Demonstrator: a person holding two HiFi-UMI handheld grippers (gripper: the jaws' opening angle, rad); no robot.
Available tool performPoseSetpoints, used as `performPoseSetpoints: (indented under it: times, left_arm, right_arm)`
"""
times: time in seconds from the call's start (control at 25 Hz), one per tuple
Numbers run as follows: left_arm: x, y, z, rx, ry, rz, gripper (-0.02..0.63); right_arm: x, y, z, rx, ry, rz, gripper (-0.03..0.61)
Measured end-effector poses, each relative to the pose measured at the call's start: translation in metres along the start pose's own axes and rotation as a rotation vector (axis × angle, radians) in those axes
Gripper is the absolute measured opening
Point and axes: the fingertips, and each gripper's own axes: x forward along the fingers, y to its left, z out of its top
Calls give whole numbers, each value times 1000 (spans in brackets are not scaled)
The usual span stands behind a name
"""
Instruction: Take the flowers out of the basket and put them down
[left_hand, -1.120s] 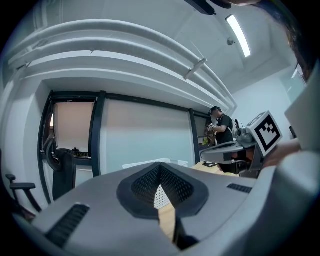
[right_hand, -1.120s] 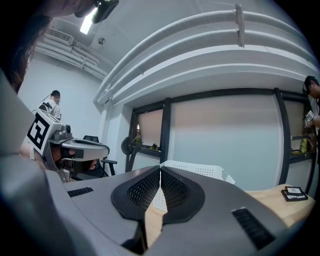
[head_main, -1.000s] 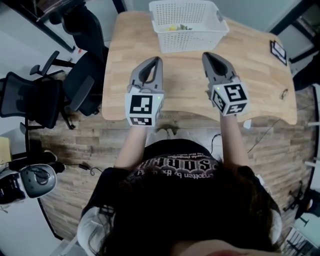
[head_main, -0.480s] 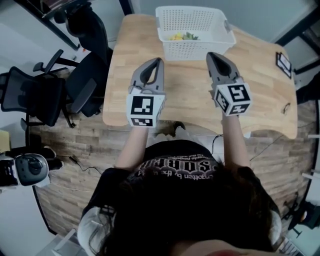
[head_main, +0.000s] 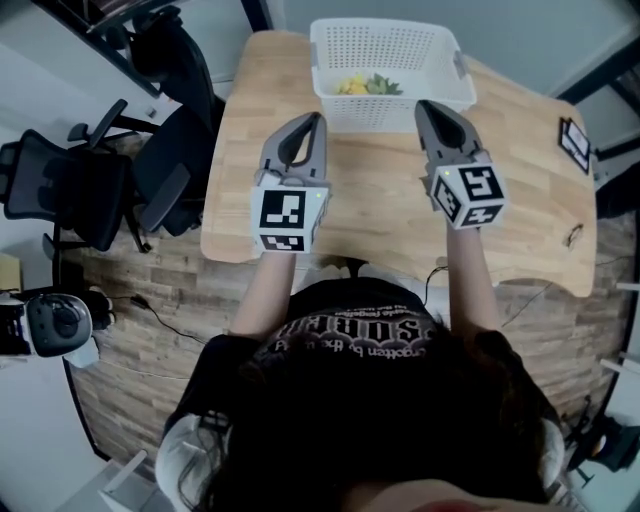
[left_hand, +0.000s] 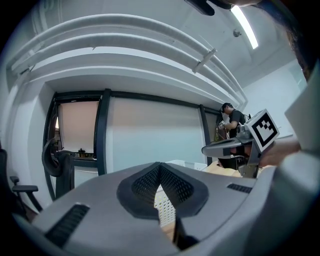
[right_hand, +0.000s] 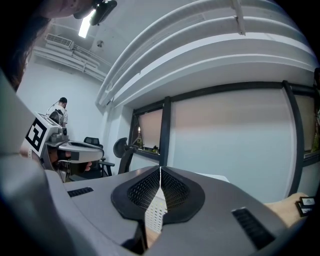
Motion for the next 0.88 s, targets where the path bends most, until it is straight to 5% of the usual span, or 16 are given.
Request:
performPoseSetpoints:
  times: [0.88]
  left_arm:
    - [53,23,-5,-10,28,71,0]
  right_arm:
    - [67,-47,8,-38,27,116,28]
